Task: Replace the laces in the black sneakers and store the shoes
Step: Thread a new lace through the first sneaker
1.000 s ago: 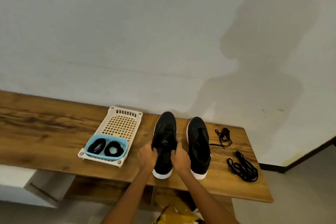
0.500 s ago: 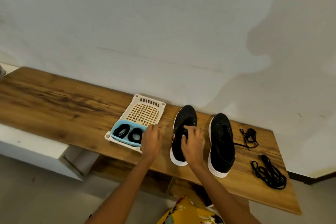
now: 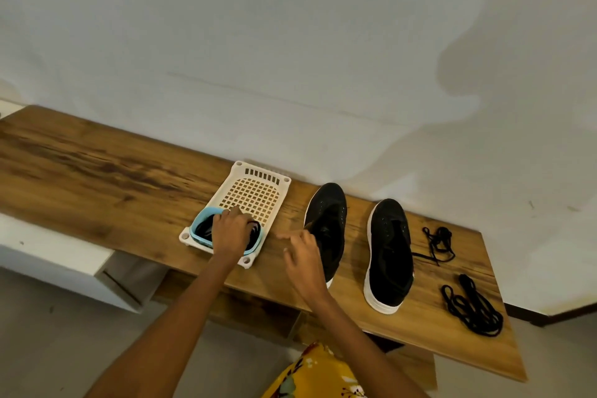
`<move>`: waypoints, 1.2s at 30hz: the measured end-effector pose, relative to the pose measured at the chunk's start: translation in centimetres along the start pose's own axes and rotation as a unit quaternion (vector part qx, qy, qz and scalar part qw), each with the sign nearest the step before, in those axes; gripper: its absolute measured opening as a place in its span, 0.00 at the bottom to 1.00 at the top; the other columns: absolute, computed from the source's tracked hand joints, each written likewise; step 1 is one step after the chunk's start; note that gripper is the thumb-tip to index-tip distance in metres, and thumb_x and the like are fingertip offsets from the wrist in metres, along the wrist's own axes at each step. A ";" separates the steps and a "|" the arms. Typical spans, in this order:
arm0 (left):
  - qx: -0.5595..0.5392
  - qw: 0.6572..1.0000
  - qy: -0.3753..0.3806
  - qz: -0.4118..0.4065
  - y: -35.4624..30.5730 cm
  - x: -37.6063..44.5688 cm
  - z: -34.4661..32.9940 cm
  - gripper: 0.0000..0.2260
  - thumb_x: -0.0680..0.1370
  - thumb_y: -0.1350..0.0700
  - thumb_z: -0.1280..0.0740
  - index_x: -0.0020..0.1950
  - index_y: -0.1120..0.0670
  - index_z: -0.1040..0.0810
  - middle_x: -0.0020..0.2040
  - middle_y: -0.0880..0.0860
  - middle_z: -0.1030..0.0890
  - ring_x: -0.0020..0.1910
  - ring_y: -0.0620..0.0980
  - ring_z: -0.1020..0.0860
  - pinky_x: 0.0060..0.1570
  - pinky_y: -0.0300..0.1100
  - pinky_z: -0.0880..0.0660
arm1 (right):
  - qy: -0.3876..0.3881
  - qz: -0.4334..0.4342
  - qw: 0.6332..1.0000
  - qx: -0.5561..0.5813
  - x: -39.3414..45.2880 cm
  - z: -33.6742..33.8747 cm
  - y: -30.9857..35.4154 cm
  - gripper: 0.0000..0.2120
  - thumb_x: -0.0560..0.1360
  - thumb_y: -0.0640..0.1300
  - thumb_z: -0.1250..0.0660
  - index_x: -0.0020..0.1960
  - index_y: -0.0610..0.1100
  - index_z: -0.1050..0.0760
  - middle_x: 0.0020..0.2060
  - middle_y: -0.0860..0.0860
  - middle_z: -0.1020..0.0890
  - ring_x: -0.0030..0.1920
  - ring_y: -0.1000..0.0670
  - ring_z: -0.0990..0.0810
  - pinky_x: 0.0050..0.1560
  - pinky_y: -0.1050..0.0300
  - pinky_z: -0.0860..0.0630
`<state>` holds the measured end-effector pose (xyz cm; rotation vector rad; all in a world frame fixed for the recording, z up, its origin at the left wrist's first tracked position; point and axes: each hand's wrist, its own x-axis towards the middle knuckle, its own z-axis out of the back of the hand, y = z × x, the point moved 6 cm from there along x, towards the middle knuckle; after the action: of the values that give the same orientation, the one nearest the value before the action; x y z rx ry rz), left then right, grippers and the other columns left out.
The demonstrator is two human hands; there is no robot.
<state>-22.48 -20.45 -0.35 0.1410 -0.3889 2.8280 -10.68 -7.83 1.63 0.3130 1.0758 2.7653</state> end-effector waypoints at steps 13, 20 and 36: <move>-0.452 0.862 0.100 -0.206 -18.4 -7.7 24.1 0.05 0.77 0.60 0.34 0.48 0.53 0.18 0.43 0.51 0.18 0.41 0.50 0.21 0.45 0.43 0.22 | -0.020 -0.013 0.970 0.240 -5.1 15.2 8.7 0.17 0.74 0.51 0.31 0.60 0.52 0.32 0.47 0.42 0.21 0.45 0.41 0.19 0.43 0.44 0.20; -0.600 0.754 0.079 -0.257 -26.0 -14.4 34.4 0.06 0.78 0.61 0.36 0.50 0.57 0.20 0.43 0.50 0.18 0.41 0.38 0.20 0.46 0.32 0.24 | -0.067 0.010 0.953 0.295 -11.2 25.6 12.7 0.11 0.80 0.43 0.40 0.53 0.39 0.22 0.40 0.47 0.18 0.37 0.51 0.18 0.40 0.62 0.21; -0.501 0.795 0.273 -0.204 -26.8 -19.0 22.0 0.09 0.81 0.57 0.39 0.56 0.58 0.21 0.34 0.51 0.28 0.26 0.42 0.28 0.31 0.33 0.28 | -0.400 0.021 0.706 0.584 -19.5 46.3 6.3 0.13 0.83 0.38 0.48 0.50 0.42 0.24 0.46 0.49 0.22 0.48 0.50 0.21 0.47 0.61 0.22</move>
<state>4.71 -6.84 24.87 -0.6972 -1.4086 1.7834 19.30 13.25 36.61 1.4540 2.2210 1.1761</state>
